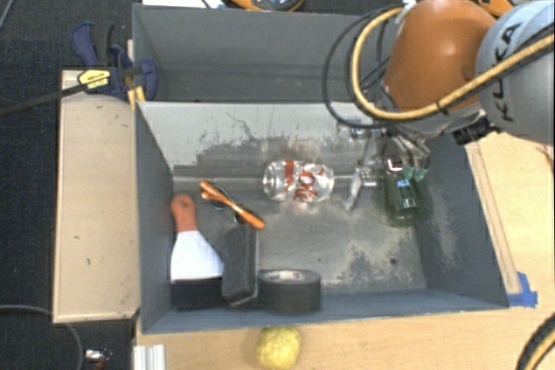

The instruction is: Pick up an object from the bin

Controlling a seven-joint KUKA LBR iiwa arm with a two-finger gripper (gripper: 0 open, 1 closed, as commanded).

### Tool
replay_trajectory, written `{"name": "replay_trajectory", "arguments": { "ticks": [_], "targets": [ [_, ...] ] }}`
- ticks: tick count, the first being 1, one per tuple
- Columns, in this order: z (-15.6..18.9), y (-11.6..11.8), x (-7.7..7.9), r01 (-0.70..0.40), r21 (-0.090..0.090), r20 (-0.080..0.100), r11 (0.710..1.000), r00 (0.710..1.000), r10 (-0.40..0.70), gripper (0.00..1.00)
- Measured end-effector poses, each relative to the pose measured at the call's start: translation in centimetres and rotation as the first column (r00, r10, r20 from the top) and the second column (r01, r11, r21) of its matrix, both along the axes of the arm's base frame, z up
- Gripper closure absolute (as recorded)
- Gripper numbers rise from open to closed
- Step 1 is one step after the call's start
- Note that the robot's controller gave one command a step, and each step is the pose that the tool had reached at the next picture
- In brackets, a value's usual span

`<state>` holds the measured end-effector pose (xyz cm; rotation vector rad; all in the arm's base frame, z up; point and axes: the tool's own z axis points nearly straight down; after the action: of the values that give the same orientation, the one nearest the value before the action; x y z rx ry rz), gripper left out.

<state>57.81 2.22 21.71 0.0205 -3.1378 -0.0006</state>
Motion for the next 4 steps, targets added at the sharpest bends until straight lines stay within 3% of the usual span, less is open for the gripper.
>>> {"name": "replay_trajectory", "arguments": {
  "ticks": [1, 2, 3, 4],
  "targets": [
    [0.5, 0.0, 0.1, 0.001, 0.0, 0.007, 1.0, 1.0, -0.001, 0.0],
    [-12.2, 4.2, 1.9, 0.237, 0.006, 0.028, 0.972, 0.971, -0.237, 0.0],
    [-10.9, 3.8, 1.5, 0.247, 0.006, 0.02, 0.969, 0.969, -0.248, 0.0],
    [-11.2, 6.0, 1.7, 0.318, 0.017, 0.056, 0.948, 0.946, -0.318, 0.0]
  ]
}}
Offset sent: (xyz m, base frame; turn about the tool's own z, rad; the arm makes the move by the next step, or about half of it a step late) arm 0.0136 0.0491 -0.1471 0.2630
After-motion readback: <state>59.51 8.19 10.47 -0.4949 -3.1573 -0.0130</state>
